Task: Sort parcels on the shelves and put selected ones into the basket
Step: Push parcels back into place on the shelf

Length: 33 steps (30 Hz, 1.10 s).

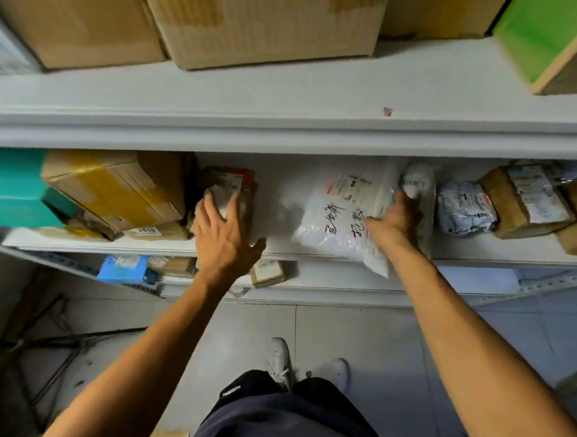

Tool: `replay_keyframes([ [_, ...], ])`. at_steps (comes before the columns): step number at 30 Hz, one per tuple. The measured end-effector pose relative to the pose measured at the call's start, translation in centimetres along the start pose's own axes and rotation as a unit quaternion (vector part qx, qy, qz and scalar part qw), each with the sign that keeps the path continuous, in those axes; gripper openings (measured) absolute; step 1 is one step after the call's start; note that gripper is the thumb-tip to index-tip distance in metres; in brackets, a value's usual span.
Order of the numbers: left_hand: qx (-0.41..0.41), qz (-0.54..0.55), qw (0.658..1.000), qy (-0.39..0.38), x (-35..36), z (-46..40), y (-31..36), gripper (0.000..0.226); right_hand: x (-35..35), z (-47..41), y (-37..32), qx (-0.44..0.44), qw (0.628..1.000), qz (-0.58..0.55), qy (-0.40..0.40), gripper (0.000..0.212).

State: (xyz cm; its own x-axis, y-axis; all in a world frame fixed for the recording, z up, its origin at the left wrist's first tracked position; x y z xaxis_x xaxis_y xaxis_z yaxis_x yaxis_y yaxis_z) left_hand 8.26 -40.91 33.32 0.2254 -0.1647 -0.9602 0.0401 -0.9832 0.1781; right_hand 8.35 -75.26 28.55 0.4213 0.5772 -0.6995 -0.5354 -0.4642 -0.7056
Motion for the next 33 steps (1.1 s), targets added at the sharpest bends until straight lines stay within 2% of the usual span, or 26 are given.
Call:
replay_keyframes([
  [2, -0.036, -0.034, 0.998, -0.040, 0.7, -1.6, -2.5, 0.107, -0.1, 1.4, -1.8, -0.084, 0.995, 0.048, 0.018, 0.083],
  [5, -0.040, -0.055, 0.988, -0.140, 3.3, -3.0, -3.4, 0.096, 0.5, 5.7, -3.2, -0.144, 0.989, -0.032, 0.024, 0.065],
  [7, -0.047, -0.057, 0.981, -0.178, 4.6, -3.4, -3.3, 0.090, 1.4, 8.7, -3.2, -0.177, 0.981, -0.076, 0.018, 0.055],
  [11, -0.084, -0.048, 0.984, -0.150, 4.6, -4.0, -2.8, 0.076, 1.9, 12.6, -3.2, -0.212, 0.971, -0.109, 0.026, 0.040],
  [12, -0.111, -0.002, 0.984, -0.139, 4.4, -3.8, -2.7, 0.071, 1.9, 13.1, -3.1, -0.220, 0.967, -0.125, 0.028, 0.039],
  [13, -0.154, 0.087, 0.975, -0.132, 4.2, -3.7, -2.5, 0.062, 1.6, 13.5, -3.5, -0.223, 0.964, -0.140, 0.026, 0.039],
  [14, -0.216, 0.230, 0.941, -0.126, 3.7, -3.5, -2.3, 0.049, 1.5, 13.4, -3.5, -0.213, 0.964, -0.157, 0.020, 0.039],
  [15, -0.286, 0.385, 0.867, -0.135, 3.5, -3.0, -1.8, 0.034, 1.7, 13.2, -3.4, -0.179, 0.968, -0.174, 0.003, 0.040],
  [17, -0.371, 0.608, 0.658, -0.244, 3.7, -0.6, 0.8, 0.027, 2.4, 12.8, -3.1, -0.077, 0.970, -0.223, -0.053, 0.048],
  [18, -0.371, 0.670, 0.574, -0.290, 3.4, 0.5, 2.0, 0.034, 2.9, 12.6, -3.3, -0.033, 0.962, -0.259, -0.078, 0.054],
  [19, -0.365, 0.711, 0.509, -0.320, 3.3, 1.6, 2.9, 0.043, 3.2, 12.4, -3.4, 0.003, 0.952, -0.292, -0.095, 0.057],
  [22, -0.327, 0.780, 0.338, -0.413, 3.2, 4.7, 5.5, 0.061, 2.5, 11.8, -4.7, 0.021, 0.933, -0.348, -0.091, 0.035],
  [23, -0.321, 0.788, 0.305, -0.427, 3.2, 5.3, 6.1, 0.064, 2.3, 11.6, -4.7, 0.028, 0.930, -0.357, -0.084, 0.030],
  [24, -0.316, 0.794, 0.291, -0.430, 3.3, 5.6, 6.3, 0.066, 2.1, 11.6, -4.7, 0.044, 0.925, -0.370, -0.081, 0.032],
  [25, -0.317, 0.796, 0.297, -0.422, 3.2, 5.7, 6.4, 0.067, 2.1, 11.5, -4.4, 0.054, 0.924, -0.371, -0.076, 0.037],
  [26, -0.320, 0.795, 0.317, -0.406, 3.0, 5.6, 6.5, 0.067, 1.9, 11.4, -4.2, 0.056, 0.924, -0.372, -0.074, 0.042],
  [27, -0.327, 0.793, 0.355, -0.372, 3.1, 5.3, 6.3, 0.066, 1.8, 11.4, -4.1, 0.057, 0.927, -0.364, -0.075, 0.046],
  [28, -0.316, 0.788, 0.417, -0.325, 2.8, 4.6, 6.1, 0.064, 1.7, 11.4, -4.1, 0.060, 0.929, -0.356, -0.078, 0.050],
  [29, -0.281, 0.764, 0.520, -0.259, 2.4, 3.6, 5.5, 0.063, 1.7, 11.3, -3.9, 0.063, 0.932, -0.347, -0.082, 0.059],
  [31, -0.127, 0.644, 0.745, -0.118, -0.3, 1.8, 5.3, 0.074, 1.9, 11.2, -3.7, 0.072, 0.934, -0.334, -0.099, 0.076],
  [32, -0.051, 0.565, 0.822, -0.057, -1.4, 1.4, 5.6, 0.084, 2.1, 11.3, -4.0, 0.075, 0.930, -0.339, -0.123, 0.085],
  [33, 0.011, 0.487, 0.873, -0.008, -2.0, 1.3, 6.1, 0.093, 2.7, 11.4, -4.3, 0.079, 0.924, -0.343, -0.151, 0.095],
])
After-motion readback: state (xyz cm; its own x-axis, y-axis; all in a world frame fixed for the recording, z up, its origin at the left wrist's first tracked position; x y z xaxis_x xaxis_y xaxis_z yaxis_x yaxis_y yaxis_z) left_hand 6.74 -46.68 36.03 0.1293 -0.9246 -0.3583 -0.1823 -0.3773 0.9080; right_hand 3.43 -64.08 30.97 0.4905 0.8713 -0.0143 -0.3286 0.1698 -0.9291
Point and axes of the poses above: each hand's wrist, its own z-axis away from the middle knuckle, its own x-axis out of the palm, y = z × x, the point moved 10 cm from there along -z, towards the middle knuckle, and after that the axes turned 15 degrees about y, right-handed, at the moved point
